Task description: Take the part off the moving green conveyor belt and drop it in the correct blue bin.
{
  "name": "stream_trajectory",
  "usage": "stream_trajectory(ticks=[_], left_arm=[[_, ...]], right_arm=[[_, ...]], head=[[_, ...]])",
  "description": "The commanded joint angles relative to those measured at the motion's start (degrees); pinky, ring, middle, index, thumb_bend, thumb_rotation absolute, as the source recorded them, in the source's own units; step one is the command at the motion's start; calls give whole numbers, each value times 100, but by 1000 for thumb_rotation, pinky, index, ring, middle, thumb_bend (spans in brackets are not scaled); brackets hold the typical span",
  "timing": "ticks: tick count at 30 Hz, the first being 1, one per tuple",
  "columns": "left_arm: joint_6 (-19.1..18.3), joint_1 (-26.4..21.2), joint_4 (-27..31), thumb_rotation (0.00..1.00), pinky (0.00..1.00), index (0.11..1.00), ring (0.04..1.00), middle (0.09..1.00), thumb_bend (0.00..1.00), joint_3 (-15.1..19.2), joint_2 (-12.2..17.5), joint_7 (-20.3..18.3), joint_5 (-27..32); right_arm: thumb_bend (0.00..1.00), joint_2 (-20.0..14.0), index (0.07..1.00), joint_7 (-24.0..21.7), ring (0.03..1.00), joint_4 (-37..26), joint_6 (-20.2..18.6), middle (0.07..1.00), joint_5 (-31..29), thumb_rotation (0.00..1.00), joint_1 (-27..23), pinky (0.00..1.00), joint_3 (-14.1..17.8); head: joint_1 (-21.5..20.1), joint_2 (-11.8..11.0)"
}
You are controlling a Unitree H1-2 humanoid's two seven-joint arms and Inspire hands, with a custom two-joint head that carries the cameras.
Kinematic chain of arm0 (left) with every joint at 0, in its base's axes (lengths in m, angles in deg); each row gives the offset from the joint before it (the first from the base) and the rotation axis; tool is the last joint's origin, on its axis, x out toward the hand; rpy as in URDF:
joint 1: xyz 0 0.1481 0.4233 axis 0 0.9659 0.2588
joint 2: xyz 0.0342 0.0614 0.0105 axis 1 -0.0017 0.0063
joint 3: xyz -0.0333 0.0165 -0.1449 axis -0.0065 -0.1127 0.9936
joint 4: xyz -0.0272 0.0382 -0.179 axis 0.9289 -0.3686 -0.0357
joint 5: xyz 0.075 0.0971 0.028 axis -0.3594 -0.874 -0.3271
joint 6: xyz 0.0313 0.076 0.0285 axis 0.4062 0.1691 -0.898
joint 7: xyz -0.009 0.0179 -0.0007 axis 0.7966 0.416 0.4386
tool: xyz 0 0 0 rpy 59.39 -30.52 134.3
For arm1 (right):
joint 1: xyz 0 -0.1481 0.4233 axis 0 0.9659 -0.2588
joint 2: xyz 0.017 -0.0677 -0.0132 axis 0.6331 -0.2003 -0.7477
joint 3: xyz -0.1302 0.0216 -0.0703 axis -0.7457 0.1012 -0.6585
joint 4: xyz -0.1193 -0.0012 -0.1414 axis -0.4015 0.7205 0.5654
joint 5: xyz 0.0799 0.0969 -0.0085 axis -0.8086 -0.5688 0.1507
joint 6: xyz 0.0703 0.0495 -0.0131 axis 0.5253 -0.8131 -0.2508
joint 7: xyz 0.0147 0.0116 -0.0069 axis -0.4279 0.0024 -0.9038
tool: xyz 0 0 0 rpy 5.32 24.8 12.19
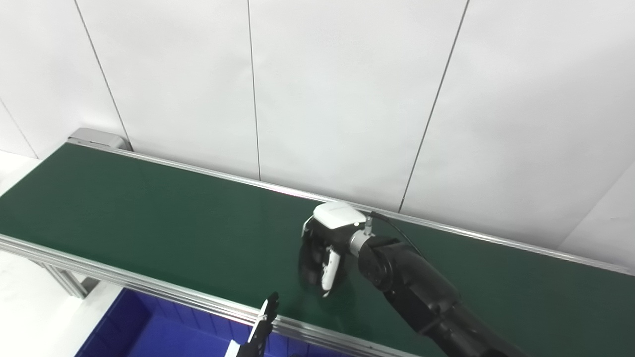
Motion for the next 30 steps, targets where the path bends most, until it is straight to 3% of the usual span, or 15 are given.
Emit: stream_trajectory(ticks=[1, 9, 16, 19, 24, 26, 27, 30], left_arm=[[85, 165, 211, 882, 928, 1000, 998, 1000, 481, -668, -763, 11, 138], [18, 92, 331, 877, 945, 1000, 998, 1000, 491, -530, -631, -57, 290], [-276, 79, 654, 876, 987, 1000, 996, 1000, 607, -346, -424, -160, 483], [-447, 83, 830, 900, 999, 1000, 1000, 1000, 643, -269, -342, -234, 640], [-849, -5, 1243, 951, 1000, 1000, 1000, 1000, 643, -78, -98, -431, 1061], [-965, -56, 1347, 953, 1000, 1000, 1000, 1000, 645, -4, -13, -500, 1216], [-1094, -71, 1455, 954, 1000, 1000, 1000, 1000, 646, 49, 46, -534, 1305], [-1398, -100, 1706, 972, 1000, 1000, 1000, 1000, 627, 175, 176, -617, 1478]], right_arm=[[518, -140, 496, -280, 432, -624, 192, 504, -12, 0, -424, 374, 69], [519, -682, 497, -1471, 420, -2009, 214, 476, 268, 0, -693, 248, -54], [515, -1205, 528, -2354, 397, -2995, 213, 479, 459, 0, -529, 271, -83], [511, -1465, 545, -2654, 391, -3495, 281, 479, 597, 0, -300, 297, -119], [514, -1845, 536, -3248, 382, -4567, 276, 469, 641, 0, 277, 276, -44], [512, -1937, 544, -3431, 374, -4898, 303, 467, 656, 0, 473, 279, 11], [512, -2009, 547, -3584, 371, -5200, 215, 466, 581, 0, 680, 281, 77], [511, -2090, 530, -4004, 379, -5820, -13, 490, 525, 0, 1117, 285, 255]], head=[[-48, 24], [-387, 141], [-1064, 397], [-1275, 494], [-2019, 896], [-2080, 940], [-2293, 1101], [-2443, 1224]])
